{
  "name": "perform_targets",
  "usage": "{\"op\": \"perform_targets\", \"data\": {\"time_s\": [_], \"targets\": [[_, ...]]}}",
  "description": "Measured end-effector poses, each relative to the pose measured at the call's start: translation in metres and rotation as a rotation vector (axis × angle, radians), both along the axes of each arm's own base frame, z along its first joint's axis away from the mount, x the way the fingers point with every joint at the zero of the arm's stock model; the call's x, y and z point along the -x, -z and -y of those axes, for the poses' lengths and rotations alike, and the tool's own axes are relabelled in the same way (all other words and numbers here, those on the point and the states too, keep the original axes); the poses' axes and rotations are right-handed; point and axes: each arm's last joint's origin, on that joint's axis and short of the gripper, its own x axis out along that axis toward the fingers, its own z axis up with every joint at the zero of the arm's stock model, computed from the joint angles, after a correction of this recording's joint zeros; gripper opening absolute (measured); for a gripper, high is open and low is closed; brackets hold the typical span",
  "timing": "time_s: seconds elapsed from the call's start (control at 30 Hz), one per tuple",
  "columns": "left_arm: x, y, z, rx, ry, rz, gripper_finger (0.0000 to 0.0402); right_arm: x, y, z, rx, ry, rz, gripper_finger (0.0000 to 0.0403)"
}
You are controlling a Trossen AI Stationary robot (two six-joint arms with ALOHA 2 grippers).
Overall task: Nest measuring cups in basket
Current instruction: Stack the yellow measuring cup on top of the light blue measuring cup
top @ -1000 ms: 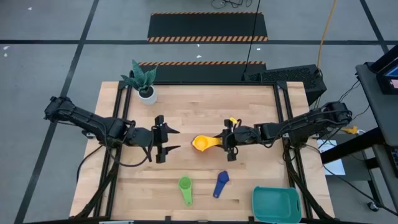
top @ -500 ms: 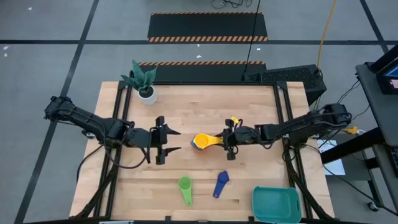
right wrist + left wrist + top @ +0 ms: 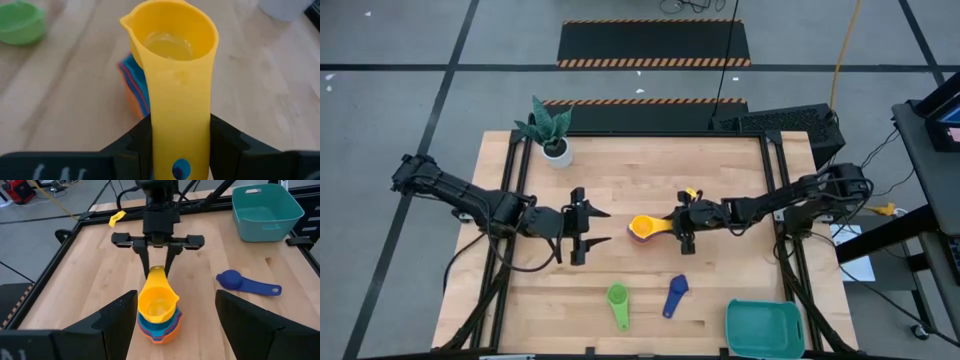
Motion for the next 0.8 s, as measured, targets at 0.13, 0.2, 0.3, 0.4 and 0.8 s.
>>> {"op": "perform_targets", "data": {"time_s": [0.13,0.2,0.3,0.4,0.8], "targets": [[0.0000,0.0000,0.0000,-0.006,0.003,-0.001,0.0271,0.0014,0.0023,0.0035,-0.021,-0.015,-0.029,0.0129],[-0.0001,0.0000,-0.0002,-0.006,0.002,-0.001,0.0271,0.0013,0.0023,0.0048,-0.035,-0.028,-0.030,0.0129],[0.0000,0.0000,-0.0002,-0.007,0.002,-0.001,0.0271,0.0014,0.0025,0.0060,-0.040,-0.030,-0.032,0.0129],[0.0000,0.0000,-0.0002,-0.006,0.002,-0.001,0.0271,0.0014,0.0025,0.0060,-0.039,-0.030,-0.032,0.0130],[0.0000,0.0000,-0.0002,-0.003,0.001,-0.001,0.0271,0.0015,0.0026,0.0067,-0.038,0.002,-0.033,0.0168]]}}
